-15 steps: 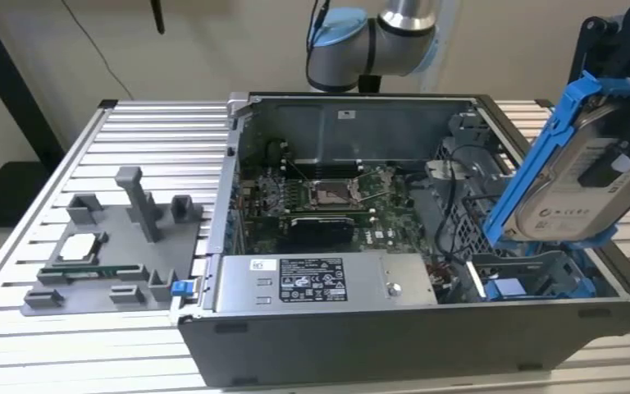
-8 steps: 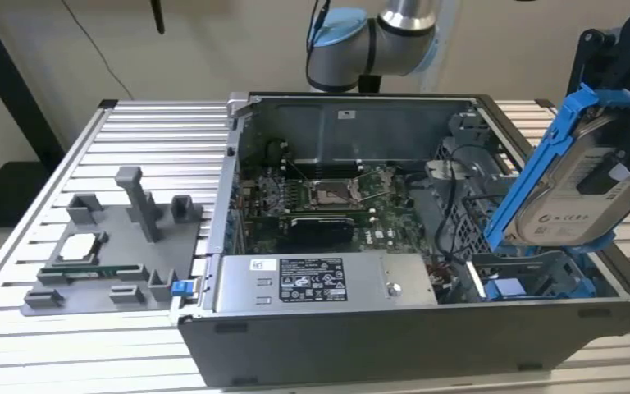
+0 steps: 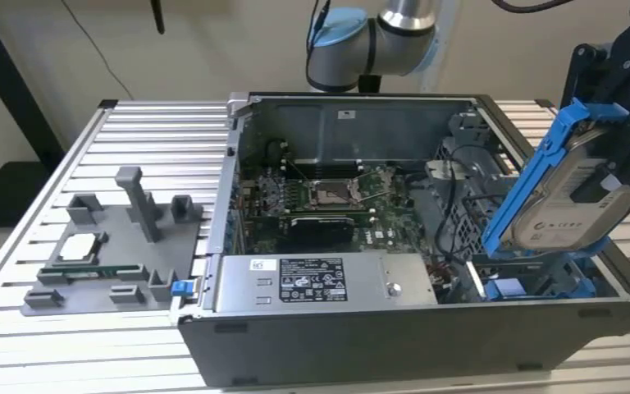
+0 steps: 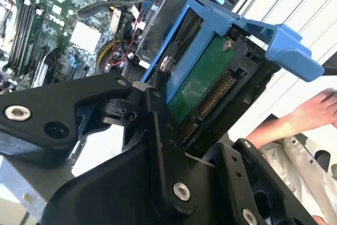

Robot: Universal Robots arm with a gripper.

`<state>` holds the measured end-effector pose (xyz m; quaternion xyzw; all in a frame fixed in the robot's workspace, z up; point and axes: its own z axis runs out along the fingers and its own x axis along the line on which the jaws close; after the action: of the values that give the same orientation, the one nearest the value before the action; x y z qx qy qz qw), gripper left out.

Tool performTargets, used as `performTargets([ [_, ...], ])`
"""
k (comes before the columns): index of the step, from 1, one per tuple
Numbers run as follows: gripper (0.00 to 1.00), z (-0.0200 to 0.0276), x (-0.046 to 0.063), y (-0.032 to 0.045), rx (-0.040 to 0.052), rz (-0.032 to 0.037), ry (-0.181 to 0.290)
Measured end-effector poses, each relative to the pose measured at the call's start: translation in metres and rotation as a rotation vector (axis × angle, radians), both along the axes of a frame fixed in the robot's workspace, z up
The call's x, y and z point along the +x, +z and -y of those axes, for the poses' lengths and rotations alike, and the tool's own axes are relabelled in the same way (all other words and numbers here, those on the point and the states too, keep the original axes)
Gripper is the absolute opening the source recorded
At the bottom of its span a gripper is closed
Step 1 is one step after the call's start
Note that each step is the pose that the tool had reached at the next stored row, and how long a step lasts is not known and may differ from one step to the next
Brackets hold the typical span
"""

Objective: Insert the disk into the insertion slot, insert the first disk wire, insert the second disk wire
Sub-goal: 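Insert the disk into the insertion slot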

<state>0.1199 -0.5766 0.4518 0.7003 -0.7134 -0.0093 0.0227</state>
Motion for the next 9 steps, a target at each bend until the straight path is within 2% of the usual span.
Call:
performTargets([
  [5,0.0,-0.0002,0.0006,-0.0038,0.0007,0.0,0.0],
  [9,0.0,-0.0002,0.0007,-0.0039,0.0009,0.0,0.0],
])
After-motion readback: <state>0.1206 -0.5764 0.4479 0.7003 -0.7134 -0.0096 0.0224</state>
